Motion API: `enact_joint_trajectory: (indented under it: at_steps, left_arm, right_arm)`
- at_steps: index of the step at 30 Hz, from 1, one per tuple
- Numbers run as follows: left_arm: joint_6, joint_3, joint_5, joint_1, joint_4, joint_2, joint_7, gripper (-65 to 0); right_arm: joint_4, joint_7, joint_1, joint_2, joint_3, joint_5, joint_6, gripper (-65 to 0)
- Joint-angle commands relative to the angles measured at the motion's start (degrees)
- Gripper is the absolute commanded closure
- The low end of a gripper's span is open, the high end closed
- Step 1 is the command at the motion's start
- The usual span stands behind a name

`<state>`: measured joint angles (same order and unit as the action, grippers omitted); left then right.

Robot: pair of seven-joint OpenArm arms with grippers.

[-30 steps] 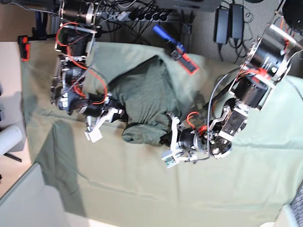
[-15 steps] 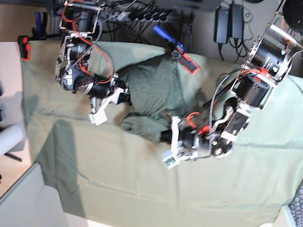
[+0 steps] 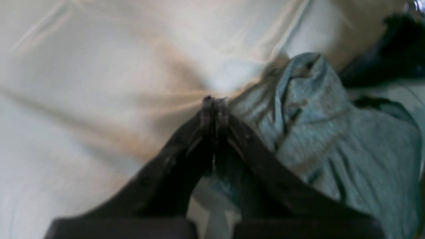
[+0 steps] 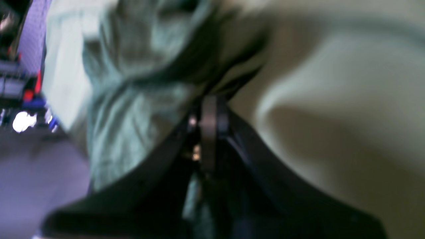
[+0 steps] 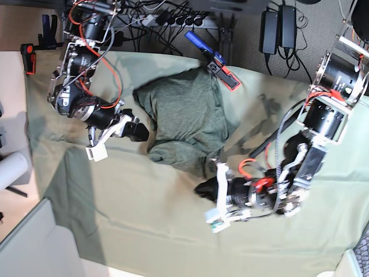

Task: Fold the T-shirt properly
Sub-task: 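Fold the held edges over the bundle and open both grippers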

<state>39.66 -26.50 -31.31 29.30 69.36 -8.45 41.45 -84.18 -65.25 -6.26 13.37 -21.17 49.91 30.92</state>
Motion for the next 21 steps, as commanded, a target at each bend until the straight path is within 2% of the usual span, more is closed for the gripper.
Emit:
enact_joint_trajectory:
  at_steps: [1,6,11,16,21]
  left_arm:
    - [0.3,0.7,-1.5,0.9,2.1,-0.4,-0.7,-1.5]
    - [0.3,2.8,-2.4,-2.8,7.0,-3.9,-0.6,-1.6]
    - [0.3,3.4,-2.5,-7.4,12.6,-7.1,0.0,-1.5]
    - [0.3,3.4,-5.2,-11.7,17.3,-8.9,2.2,-1.5]
    - [0.3,3.4,-5.4,-16.3,22.0,-8.9,3.2,-1.6]
  right_arm:
    - [-1.2,1.7,-1.9,1.2,-0.8,1.5,0.4,0.0]
    - [-1.2,2.3,-6.0,0.9,-0.8,1.6,0.4,0.0]
    - [-0.9,4.0,-8.3,0.9,5.6,1.0,0.4,0.0]
    - [-0.8,8.1,-8.6,0.9,14.5,-4.6,0.4,0.0]
    - [-0.5,13.3,-8.6,0.9,22.0,-11.3,0.4,0.0]
